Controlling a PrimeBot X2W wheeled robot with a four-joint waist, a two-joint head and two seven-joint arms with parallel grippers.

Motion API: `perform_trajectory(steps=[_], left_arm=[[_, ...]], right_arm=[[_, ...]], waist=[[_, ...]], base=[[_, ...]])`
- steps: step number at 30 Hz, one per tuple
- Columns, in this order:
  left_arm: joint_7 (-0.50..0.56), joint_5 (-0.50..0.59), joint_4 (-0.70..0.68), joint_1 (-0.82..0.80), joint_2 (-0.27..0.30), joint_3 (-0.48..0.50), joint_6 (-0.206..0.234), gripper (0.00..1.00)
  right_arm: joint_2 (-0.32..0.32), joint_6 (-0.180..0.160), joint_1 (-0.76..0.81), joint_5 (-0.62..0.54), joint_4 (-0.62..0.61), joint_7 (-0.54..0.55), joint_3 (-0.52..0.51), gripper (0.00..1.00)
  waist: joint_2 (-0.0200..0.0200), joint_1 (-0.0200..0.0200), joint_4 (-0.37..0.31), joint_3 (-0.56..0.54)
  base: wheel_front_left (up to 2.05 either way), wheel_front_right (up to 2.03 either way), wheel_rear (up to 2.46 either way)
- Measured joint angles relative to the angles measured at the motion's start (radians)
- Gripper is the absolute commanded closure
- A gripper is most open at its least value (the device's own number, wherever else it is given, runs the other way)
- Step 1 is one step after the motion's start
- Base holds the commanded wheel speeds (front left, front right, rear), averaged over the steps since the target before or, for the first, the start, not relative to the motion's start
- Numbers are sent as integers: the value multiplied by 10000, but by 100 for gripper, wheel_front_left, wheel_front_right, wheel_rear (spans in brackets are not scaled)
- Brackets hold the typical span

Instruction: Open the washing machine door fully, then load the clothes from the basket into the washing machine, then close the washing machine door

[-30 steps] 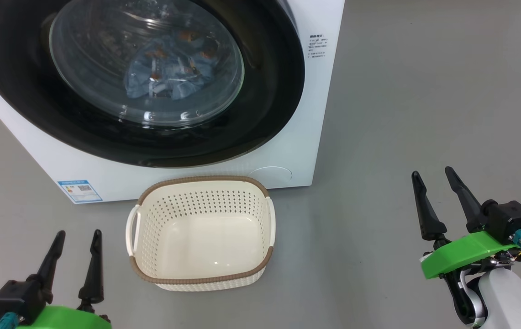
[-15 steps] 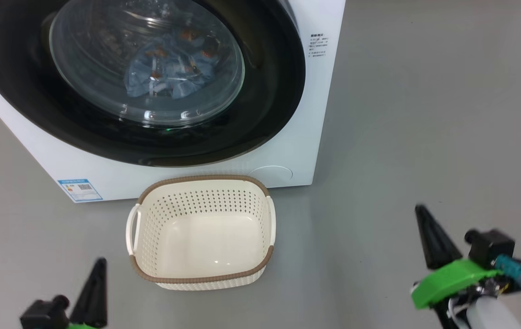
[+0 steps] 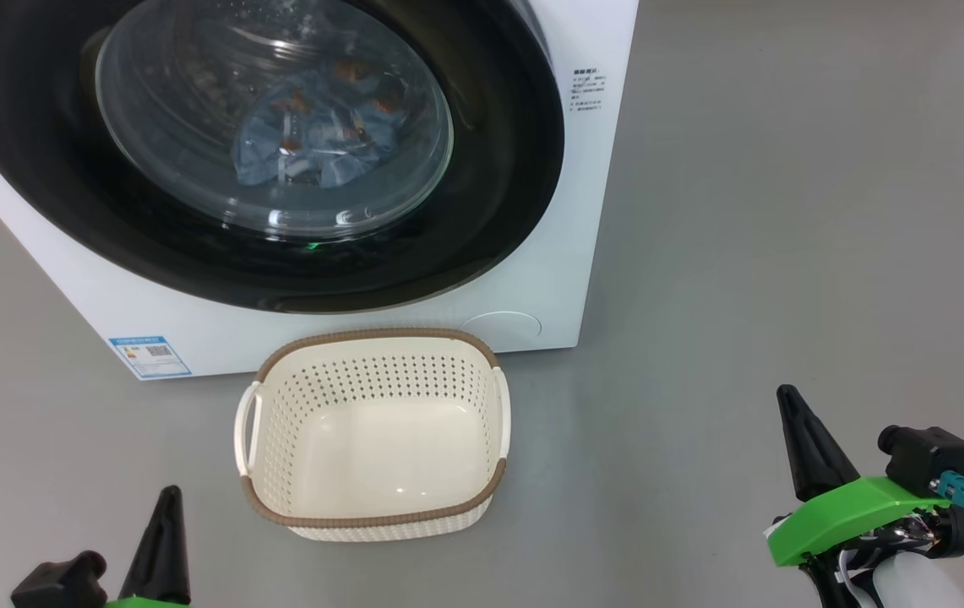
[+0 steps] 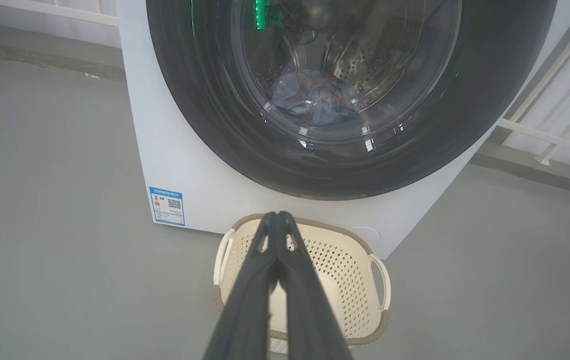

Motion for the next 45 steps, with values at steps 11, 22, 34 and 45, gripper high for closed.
perform_trajectory(steps=[11, 22, 34, 45], left_arm=[[270, -1204, -127, 0, -42, 79, 0, 100], [623, -2403, -272, 0, -132, 151, 0, 100], [972, -3695, -431, 0, -196, 238, 0, 100], [1273, -4765, -558, 0, -282, 290, 2, 100]], right_arm=[[69, 0, 11, 1181, -161, 309, -247, 100], [134, 0, 42, 2336, -334, 658, -449, 100], [190, -2, 203, 3574, -499, 1003, -662, 100], [245, -2, 212, 4468, -658, 1310, -894, 100]], waist=[[0, 0, -2, -78], [0, 0, -4, -156], [0, -1, -6, -242], [0, -1, -8, -313]], base=[[0, 0, 0], [0, 0, 0], [0, 0, 0], [0, 0, 0]])
